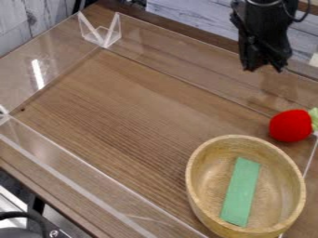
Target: Move the red object to the left side of the table
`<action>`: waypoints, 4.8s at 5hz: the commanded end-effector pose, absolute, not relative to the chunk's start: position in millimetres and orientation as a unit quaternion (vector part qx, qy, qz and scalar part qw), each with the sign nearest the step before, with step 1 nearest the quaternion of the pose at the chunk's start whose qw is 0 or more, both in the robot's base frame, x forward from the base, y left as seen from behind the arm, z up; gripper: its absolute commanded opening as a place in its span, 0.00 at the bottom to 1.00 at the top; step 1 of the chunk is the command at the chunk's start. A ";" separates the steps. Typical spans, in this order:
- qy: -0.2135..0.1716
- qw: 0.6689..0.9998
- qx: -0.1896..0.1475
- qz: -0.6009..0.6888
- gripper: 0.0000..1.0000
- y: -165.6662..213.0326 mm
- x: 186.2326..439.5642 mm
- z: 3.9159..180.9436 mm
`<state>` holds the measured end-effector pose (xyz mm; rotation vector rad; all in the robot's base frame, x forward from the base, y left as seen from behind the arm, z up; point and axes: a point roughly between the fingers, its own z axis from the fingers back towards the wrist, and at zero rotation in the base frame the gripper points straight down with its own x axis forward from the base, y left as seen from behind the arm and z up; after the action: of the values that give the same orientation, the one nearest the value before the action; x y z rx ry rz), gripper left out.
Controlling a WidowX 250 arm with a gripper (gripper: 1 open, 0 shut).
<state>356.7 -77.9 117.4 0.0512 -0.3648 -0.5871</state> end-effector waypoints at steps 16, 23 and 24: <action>-0.241 0.892 0.023 -0.383 1.00 -108.6 357.7 119.9; -0.250 0.884 0.025 -0.394 1.00 -124.2 355.4 116.0; -0.240 0.884 0.021 -0.401 1.00 -116.1 353.2 96.9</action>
<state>348.7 -117.7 82.6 0.0359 -0.4525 -0.8387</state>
